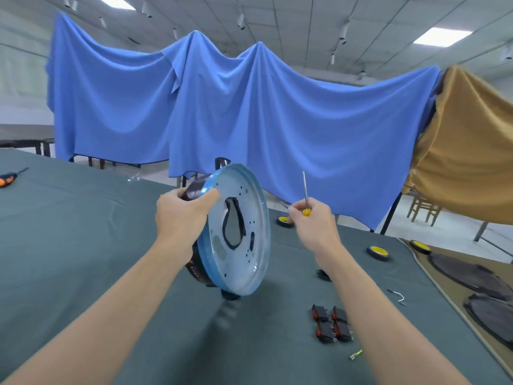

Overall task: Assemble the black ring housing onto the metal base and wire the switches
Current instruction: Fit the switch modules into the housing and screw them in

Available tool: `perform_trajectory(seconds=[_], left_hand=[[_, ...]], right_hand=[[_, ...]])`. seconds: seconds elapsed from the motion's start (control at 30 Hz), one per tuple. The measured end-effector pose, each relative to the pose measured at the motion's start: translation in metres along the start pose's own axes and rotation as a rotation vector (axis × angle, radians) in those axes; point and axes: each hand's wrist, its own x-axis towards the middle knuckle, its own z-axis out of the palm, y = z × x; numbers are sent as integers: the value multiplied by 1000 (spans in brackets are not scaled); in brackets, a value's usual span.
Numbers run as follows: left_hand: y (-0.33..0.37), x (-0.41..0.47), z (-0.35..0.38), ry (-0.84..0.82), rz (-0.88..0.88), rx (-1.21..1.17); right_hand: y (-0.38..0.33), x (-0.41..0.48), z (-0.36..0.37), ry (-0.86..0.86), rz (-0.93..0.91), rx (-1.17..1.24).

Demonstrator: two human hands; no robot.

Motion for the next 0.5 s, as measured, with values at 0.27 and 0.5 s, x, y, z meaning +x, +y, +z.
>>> perform_trajectory(seconds=[0.27,0.5], left_hand=[[-32,9,-17,-105,-461,-240],[-72,10,-15,-181,-668,-211]], right_hand=[[-14,-2,16,-153,-138,-49],[-6,-2,33,-355,-174,-170]])
